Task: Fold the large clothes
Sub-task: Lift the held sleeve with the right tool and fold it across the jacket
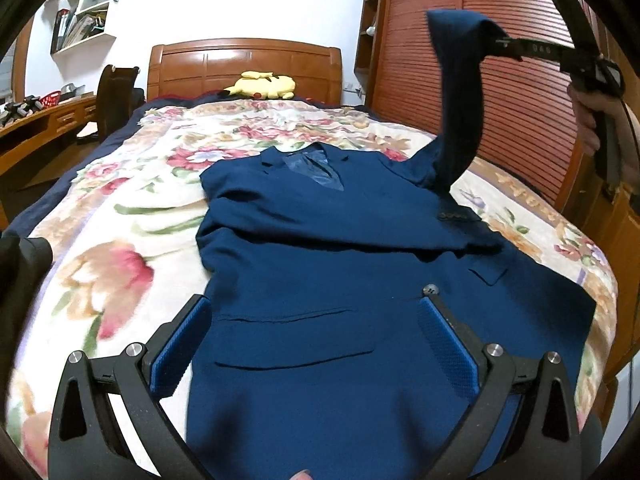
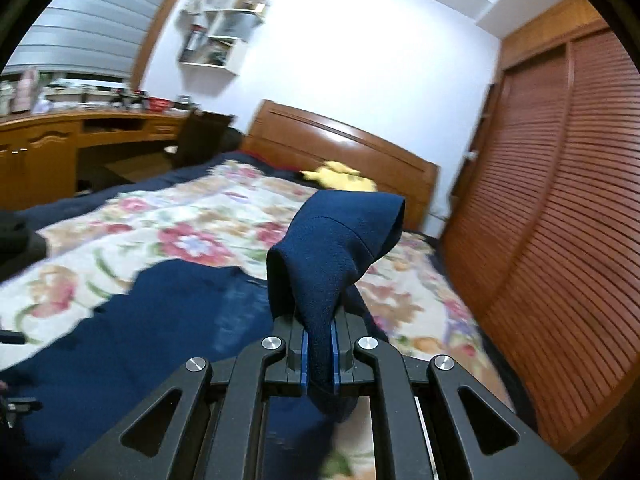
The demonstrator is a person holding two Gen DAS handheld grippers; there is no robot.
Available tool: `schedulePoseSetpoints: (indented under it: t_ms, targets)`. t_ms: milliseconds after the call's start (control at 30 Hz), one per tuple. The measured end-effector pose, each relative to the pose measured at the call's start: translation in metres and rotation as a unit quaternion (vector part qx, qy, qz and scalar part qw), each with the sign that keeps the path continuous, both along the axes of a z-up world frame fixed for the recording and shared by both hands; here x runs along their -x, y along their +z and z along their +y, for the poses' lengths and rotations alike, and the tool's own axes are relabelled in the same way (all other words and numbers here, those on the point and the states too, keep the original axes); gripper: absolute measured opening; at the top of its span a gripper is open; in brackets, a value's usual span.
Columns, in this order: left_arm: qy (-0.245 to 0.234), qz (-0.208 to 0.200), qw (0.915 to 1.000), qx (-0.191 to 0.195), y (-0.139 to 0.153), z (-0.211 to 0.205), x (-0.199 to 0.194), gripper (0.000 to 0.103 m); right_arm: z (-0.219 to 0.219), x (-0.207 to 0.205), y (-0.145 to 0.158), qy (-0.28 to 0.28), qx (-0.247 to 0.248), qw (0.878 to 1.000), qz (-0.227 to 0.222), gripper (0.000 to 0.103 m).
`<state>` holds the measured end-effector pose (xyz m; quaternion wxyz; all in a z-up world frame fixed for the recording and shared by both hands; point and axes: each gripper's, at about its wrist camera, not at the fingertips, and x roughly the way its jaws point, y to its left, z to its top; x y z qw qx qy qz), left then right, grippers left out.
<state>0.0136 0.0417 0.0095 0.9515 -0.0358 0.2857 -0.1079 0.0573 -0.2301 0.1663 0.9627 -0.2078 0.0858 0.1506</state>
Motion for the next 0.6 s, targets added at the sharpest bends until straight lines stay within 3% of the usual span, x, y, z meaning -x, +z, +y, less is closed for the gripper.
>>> schedulePoseSetpoints:
  t_ms: [233,433,533,600]
  targets:
    - [0.026,-0.003,0.9996,0.012,0.003,0.027,0.005,0.103,0.011,0.025,-0.041,0.063,0.019,0.996,0.058,0.008]
    - [0.034,-0.013,0.9993,-0.007,0.006,0.03,0.014,0.103,0.007,0.033,-0.078,0.085,0.029,0.986,0.138,0.01]
    - [0.035,-0.016,0.9993,-0.004,0.006,0.034,0.018,0.103,0.0,0.045,-0.092,0.09,0.041,0.982,0.159,0.025]
    - [0.036,-0.017,0.9992,-0.004,0.006,0.036,0.019,0.103,-0.003,0.051,-0.09,0.1,0.037,0.979,0.171,0.047]
